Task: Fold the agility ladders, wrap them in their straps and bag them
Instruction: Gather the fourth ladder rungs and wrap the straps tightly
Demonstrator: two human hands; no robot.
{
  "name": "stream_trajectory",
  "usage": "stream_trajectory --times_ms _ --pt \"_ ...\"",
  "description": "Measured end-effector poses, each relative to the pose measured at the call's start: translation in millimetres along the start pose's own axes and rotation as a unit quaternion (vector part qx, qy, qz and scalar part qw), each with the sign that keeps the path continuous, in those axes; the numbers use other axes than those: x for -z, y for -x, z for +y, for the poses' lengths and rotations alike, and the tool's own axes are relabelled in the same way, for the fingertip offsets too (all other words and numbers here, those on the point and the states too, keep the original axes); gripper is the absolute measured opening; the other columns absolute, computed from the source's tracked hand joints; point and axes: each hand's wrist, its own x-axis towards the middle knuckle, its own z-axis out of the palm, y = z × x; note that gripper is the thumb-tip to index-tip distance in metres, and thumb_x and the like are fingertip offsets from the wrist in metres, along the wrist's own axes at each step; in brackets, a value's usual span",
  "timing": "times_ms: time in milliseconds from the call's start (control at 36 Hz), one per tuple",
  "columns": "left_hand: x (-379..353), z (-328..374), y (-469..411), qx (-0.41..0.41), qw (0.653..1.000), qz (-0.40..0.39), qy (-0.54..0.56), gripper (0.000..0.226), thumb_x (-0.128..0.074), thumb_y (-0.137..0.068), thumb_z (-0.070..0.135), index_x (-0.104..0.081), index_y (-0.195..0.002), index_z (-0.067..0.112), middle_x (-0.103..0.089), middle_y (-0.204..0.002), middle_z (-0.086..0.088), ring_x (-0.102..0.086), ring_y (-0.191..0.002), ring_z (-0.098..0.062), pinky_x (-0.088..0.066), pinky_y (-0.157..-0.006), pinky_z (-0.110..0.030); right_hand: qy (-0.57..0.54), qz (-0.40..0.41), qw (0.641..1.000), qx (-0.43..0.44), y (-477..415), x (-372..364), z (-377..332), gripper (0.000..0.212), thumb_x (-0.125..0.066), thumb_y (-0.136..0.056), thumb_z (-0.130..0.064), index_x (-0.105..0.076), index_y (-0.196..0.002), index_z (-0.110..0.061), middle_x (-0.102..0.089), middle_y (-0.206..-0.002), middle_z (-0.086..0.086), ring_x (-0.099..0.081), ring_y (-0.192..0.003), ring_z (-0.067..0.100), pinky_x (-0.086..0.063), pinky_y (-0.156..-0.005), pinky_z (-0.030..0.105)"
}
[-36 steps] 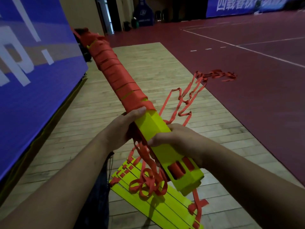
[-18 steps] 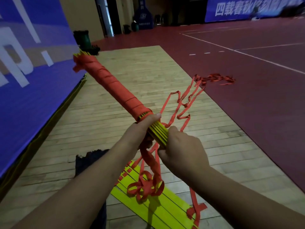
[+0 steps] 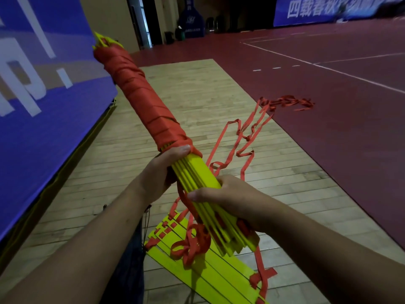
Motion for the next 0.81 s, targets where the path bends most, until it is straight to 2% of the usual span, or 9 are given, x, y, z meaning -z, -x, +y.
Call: stream_trajectory --times_ms 83,167,222,306,417,472,639,722,806 --pt "0.6 1.1 -2.5 0.029 0.999 -0.021 0.035 0.034 -0.077 -0.060 0.047 -0.077 -0.082 0.021 -0.070 -0.081 -0.005 -0.070 -0.079 -0.022 -0.057 -0.073 -0.036 0.030 0.045 0.998 0.034 1.9 -3.3 -3.1 0.034 -0.077 -0.085 -0.034 -0.068 -0.102 -0.006 -0.075 -0.088 0.015 -0.074 -0.072 0.027 -0.062 -0.070 0.040" --pt "8.1 5.2 -2.9 0.124 0.990 -0.072 -0.008 0.081 -0.086 -0.052 0.066 -0.071 -0.110 0.011 -0.073 -0.101 -0.016 -0.071 -0.094 -0.034 -0.060 -0.077 -0.041 0.108 0.105 0.986 0.066 -1.8 1.2 -2.1 0.031 -0.078 -0.084 -0.033 -0.070 -0.095 -0.005 -0.072 -0.074 0.009 -0.072 -0.065 0.021 -0.061 -0.066 0.042" --pt "9.8 6.5 0.1 0.193 0.972 -0.081 -0.105 0.105 -0.071 -0.051 0.086 -0.062 -0.109 -0.001 -0.068 -0.080 -0.017 -0.068 -0.070 -0.033 -0.060 -0.066 -0.038 0.173 0.155 0.969 0.083 -5.9 8.2 1.1 0.029 -0.079 -0.083 -0.033 -0.071 -0.088 -0.005 -0.071 -0.072 0.010 -0.071 -0.064 0.023 -0.059 -0.068 0.047" --pt "1.6 6.3 1.1 0.213 0.956 -0.062 -0.192 0.088 -0.044 -0.065 0.085 -0.056 -0.088 0.001 -0.052 -0.051 -0.007 -0.053 -0.043 -0.022 -0.049 -0.050 -0.027 0.273 0.226 0.931 0.086 -9.6 16.1 2.4 0.031 -0.078 -0.080 -0.040 -0.066 -0.083 -0.012 -0.069 -0.072 0.008 -0.068 -0.065 0.025 -0.057 -0.064 0.048" --pt "-18.3 5.9 -5.1 0.127 0.972 -0.028 -0.195 0.077 -0.048 -0.068 0.078 -0.062 -0.087 0.005 -0.048 -0.051 -0.001 -0.047 -0.043 -0.017 -0.046 -0.053 -0.026 0.457 0.317 0.828 0.069 -9.0 10.6 6.5 0.043 -0.069 -0.084 -0.052 -0.046 -0.095 -0.017 -0.054 -0.077 -0.005 -0.059 -0.072 0.023 -0.043 -0.060 0.035" --pt "-27.9 -1.4 -6.4 0.113 0.970 0.027 -0.215 0.070 -0.056 -0.067 0.077 -0.065 -0.081 0.009 -0.048 -0.051 0.000 -0.049 -0.045 -0.017 -0.045 -0.053 -0.026 0.479 0.320 0.812 0.096 -7.8 2.6 12.1 0.045 -0.064 -0.086 -0.054 -0.036 -0.099 -0.022 -0.048 -0.079 -0.007 -0.052 -0.071 0.020 -0.036 -0.061 0.033" --pt "-16.3 -15.5 -4.1 0.071 0.978 0.138 -0.138 0.049 -0.068 -0.077 0.059 -0.064 -0.071 0.011 -0.055 -0.064 -0.005 -0.054 -0.055 -0.016 -0.047 -0.059 -0.027 0.412 0.299 0.835 0.210 -15.0 -18.4 22.4 0.029 -0.052 -0.089 -0.045 -0.034 -0.101 -0.026 -0.041 -0.081 -0.010 -0.042 -0.065 0.005 -0.030 -0.053 0.022" --pt "-2.1 -13.8 -3.2 0.049 0.985 0.090 -0.141 0.045 -0.068 -0.073 0.058 -0.062 -0.072 0.013 -0.054 -0.061 -0.002 -0.052 -0.055 -0.015 -0.045 -0.059 -0.026 0.233 0.258 0.929 0.128 -15.1 -13.3 9.4 0.032 -0.068 -0.088 -0.031 -0.042 -0.107 -0.023 -0.055 -0.092 -0.002 -0.061 -0.075 0.012 -0.057 -0.064 0.029" --pt "9.0 -11.4 -1.7 0.043 0.989 0.027 -0.136 0.053 -0.075 -0.069 0.059 -0.065 -0.085 0.010 -0.057 -0.073 -0.009 -0.058 -0.068 -0.021 -0.053 -0.067 -0.034 0.111 0.145 0.983 0.017 -15.4 6.7 -3.4 0.057 -0.081 -0.081 -0.034 -0.043 -0.120 -0.019 -0.059 -0.105 0.003 -0.068 -0.087 0.018 -0.062 -0.079 0.038"
